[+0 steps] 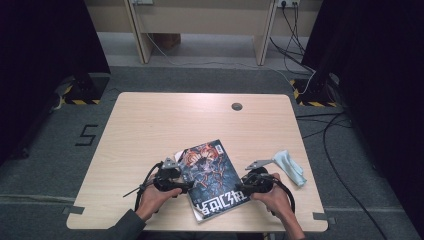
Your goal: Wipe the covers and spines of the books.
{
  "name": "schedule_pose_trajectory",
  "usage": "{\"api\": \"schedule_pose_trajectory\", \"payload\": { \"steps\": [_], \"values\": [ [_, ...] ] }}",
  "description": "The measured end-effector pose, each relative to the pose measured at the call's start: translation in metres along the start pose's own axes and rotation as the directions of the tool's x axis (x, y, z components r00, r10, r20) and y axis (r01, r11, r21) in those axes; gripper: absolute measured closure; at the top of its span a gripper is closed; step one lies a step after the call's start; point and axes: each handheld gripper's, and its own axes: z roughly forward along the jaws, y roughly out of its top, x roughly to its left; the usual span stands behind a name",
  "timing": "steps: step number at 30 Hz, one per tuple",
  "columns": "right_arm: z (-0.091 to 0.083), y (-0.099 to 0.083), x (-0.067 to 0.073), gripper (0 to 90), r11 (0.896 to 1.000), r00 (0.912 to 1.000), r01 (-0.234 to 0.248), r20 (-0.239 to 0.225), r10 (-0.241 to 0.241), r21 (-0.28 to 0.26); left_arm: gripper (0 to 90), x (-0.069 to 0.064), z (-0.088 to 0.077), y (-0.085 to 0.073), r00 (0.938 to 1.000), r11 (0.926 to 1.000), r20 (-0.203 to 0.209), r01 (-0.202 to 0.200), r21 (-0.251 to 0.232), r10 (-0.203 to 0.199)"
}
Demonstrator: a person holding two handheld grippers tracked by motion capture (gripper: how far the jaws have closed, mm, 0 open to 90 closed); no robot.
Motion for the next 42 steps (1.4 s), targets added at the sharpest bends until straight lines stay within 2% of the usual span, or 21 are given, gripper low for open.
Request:
{"api": "schedule_pose_trajectory", "payload": {
  "steps": [2,3,5,9,11,13,16,18,21,25,27,30,35,38,42],
  "values": [
    [0.002,0.003,-0.005,58.9,0.999,0.9991,-0.039,0.013,0.039,-0.016,30.3,-0.002,-0.003,-0.004,0.9998,1.0000,0.018,0.009,0.004,-0.009],
    [0.004,0.005,-0.008,58.7,0.999,0.9990,-0.042,0.015,0.042,-0.024,30.5,-0.005,-0.005,-0.008,0.9996,0.9999,0.028,0.006,0.009,-0.006],
    [0.008,0.010,-0.012,58.4,0.996,0.9973,-0.073,-0.001,0.074,-0.041,30.4,-0.009,-0.008,-0.014,0.9990,0.9996,0.042,-0.018,0.021,0.017],
    [0.017,0.018,-0.013,56.7,0.996,0.9971,-0.075,0.009,0.076,-0.040,32.1,-0.015,-0.010,-0.017,0.9977,0.9994,0.065,-0.021,0.028,0.019],
    [0.023,0.022,-0.015,56.4,0.996,0.9970,-0.077,0.004,0.078,-0.044,32.6,-0.017,-0.010,-0.018,0.9973,0.9991,0.066,-0.034,0.024,0.032],
    [0.026,0.024,-0.015,56.9,0.994,0.9949,-0.101,-0.008,0.101,-0.050,32.8,-0.019,-0.009,-0.018,0.9974,0.9991,0.062,-0.037,0.022,0.036],
    [0.031,0.028,-0.016,57.1,0.990,0.9911,-0.127,-0.047,0.124,-0.067,32.8,-0.022,-0.008,-0.020,0.9976,0.9987,0.050,-0.049,0.014,0.049],
    [0.032,0.029,-0.015,57.9,0.989,0.9914,-0.127,-0.039,0.125,-0.069,32.7,-0.023,-0.008,-0.020,0.9976,0.9985,0.044,-0.054,0.010,0.054],
    [0.032,0.030,-0.013,58.8,0.989,0.9916,-0.129,-0.024,0.127,-0.069,32.7,-0.025,-0.008,-0.023,0.9972,0.9976,0.031,-0.068,-0.006,0.069],
    [0.032,0.031,-0.012,58.7,0.988,0.9901,-0.140,-0.019,0.139,-0.072,32.9,-0.024,-0.007,-0.022,0.9969,0.9975,0.034,-0.071,0.001,0.071],
    [0.030,0.031,-0.013,58.8,0.986,0.9891,-0.147,-0.025,0.145,-0.076,32.9,-0.025,-0.007,-0.022,0.9965,0.9970,0.031,-0.077,-0.003,0.077],
    [0.025,0.034,-0.012,58.8,0.980,0.9864,-0.163,-0.042,0.159,-0.113,32.9,-0.026,-0.007,-0.023,0.9961,0.9964,0.026,-0.084,-0.003,0.084],
    [0.011,0.038,-0.008,62.7,0.973,0.9887,-0.141,-0.077,0.128,-0.183,32.6,-0.025,-0.008,-0.023,0.9961,0.9963,0.018,-0.086,-0.005,0.086],
    [0.009,0.040,-0.005,62.9,0.975,0.9912,-0.124,-0.070,0.113,-0.183,32.7,-0.025,-0.008,-0.024,0.9959,0.9960,0.015,-0.089,-0.005,0.089],
    [0.009,0.039,-0.007,63.1,0.973,0.9886,-0.141,-0.078,0.129,-0.182,32.5,-0.026,-0.008,-0.024,0.9961,0.9961,0.010,-0.088,-0.007,0.088]
  ]
}}
